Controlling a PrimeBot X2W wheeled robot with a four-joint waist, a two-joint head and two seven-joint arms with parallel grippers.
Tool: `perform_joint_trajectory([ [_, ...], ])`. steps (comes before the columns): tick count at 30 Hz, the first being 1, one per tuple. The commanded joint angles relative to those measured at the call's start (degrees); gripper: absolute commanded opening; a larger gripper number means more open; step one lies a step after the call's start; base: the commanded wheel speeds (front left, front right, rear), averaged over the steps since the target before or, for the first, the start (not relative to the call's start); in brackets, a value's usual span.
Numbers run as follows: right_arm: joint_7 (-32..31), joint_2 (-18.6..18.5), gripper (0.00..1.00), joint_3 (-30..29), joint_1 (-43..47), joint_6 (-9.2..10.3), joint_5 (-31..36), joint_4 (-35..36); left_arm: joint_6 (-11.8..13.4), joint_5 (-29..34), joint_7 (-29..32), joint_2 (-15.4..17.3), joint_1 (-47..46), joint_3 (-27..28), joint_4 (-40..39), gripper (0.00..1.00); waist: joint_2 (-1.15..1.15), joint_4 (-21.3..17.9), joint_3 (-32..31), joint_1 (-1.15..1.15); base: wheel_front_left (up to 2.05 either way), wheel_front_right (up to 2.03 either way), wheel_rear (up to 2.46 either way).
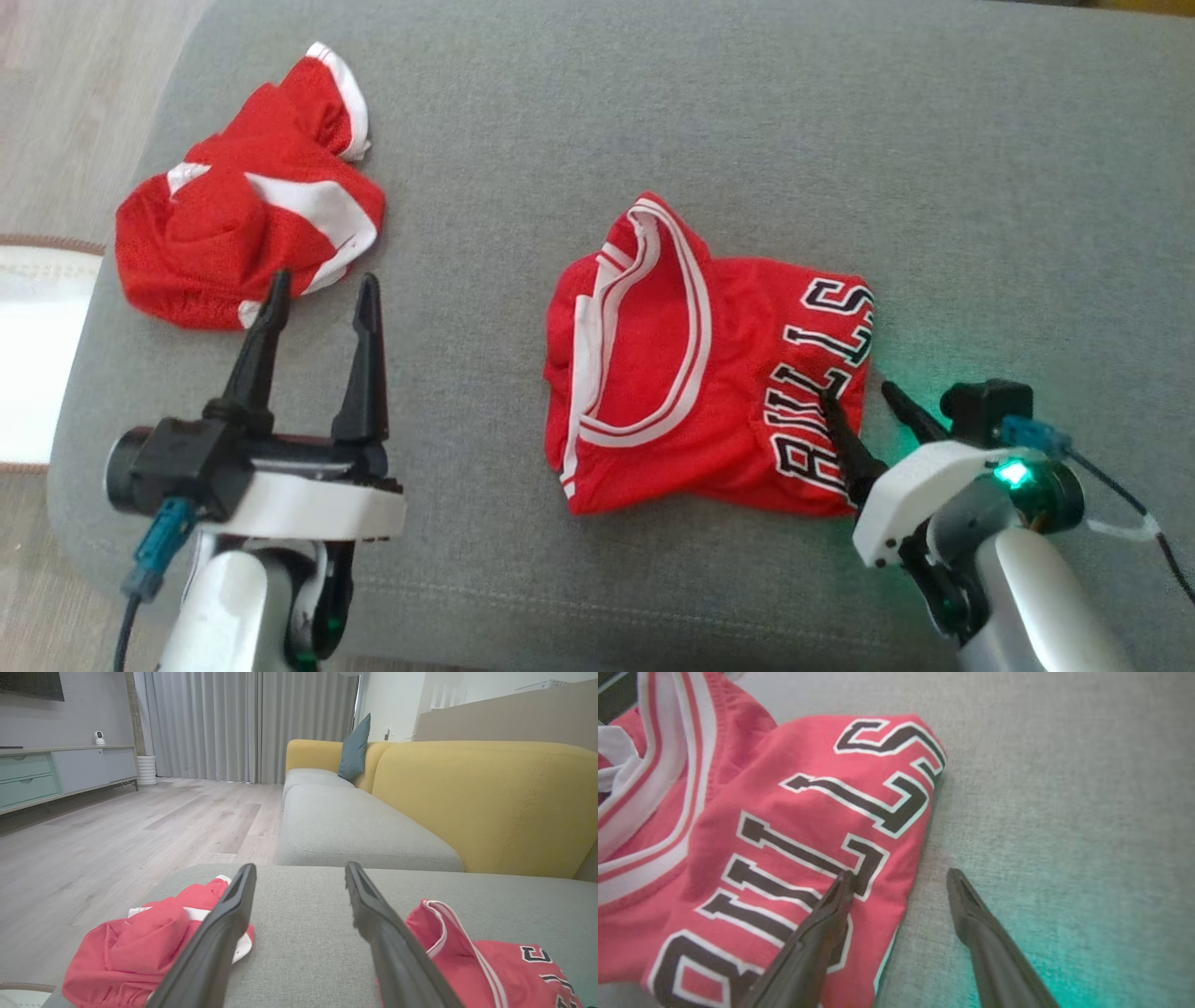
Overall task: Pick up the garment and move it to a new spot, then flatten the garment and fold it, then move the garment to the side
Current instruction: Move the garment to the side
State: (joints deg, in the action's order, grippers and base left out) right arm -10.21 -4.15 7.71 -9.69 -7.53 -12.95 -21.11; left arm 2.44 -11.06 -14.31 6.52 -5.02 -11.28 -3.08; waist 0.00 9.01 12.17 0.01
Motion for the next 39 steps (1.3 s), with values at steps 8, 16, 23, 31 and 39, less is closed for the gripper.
perform_joint_trajectory([
  [8, -2.52, 1.00, 0.00, 5.31, -2.48, 0.04, -2.81, 0.11, -2.05, 2.25, -0.68, -1.07, -1.92, 4.34, -1.76, 1.00, 0.00, -0.72, 0.45, -0.01, 0.00, 0.00, 0.00],
  [16, -1.25, 0.44, 0.00, 9.32, -3.55, 0.04, -0.58, 3.94, -2.96, 3.20, -0.69, -1.22, -0.87, 6.45, -2.36, 1.00, 0.00, -7.20, 0.45, -0.01, 0.00, 0.00, 0.00],
  [23, -0.09, -2.87, 0.00, 13.70, -6.85, 0.04, -0.95, 6.02, -4.82, 4.03, -0.69, -1.14, -1.39, 6.12, -3.47, 1.00, 0.00, -18.13, 2.53, -0.01, 0.00, 0.00, 0.00],
  [31, 3.09, -10.69, 0.00, 14.16, -15.04, 0.04, -2.52, 3.22, -7.06, 5.13, -0.69, 0.26, -4.50, 3.55, -3.47, 1.00, 0.00, -24.76, 7.18, -0.01, 0.00, 0.00, 0.00],
  [39, 5.52, -19.75, 0.00, 6.28, -23.20, 0.04, -3.20, 0.15, -8.10, 5.93, -0.43, 1.97, -8.72, 1.34, -3.99, 1.00, 0.00, -27.00, 11.99, -0.01, 0.00, 0.00, 0.00],
])
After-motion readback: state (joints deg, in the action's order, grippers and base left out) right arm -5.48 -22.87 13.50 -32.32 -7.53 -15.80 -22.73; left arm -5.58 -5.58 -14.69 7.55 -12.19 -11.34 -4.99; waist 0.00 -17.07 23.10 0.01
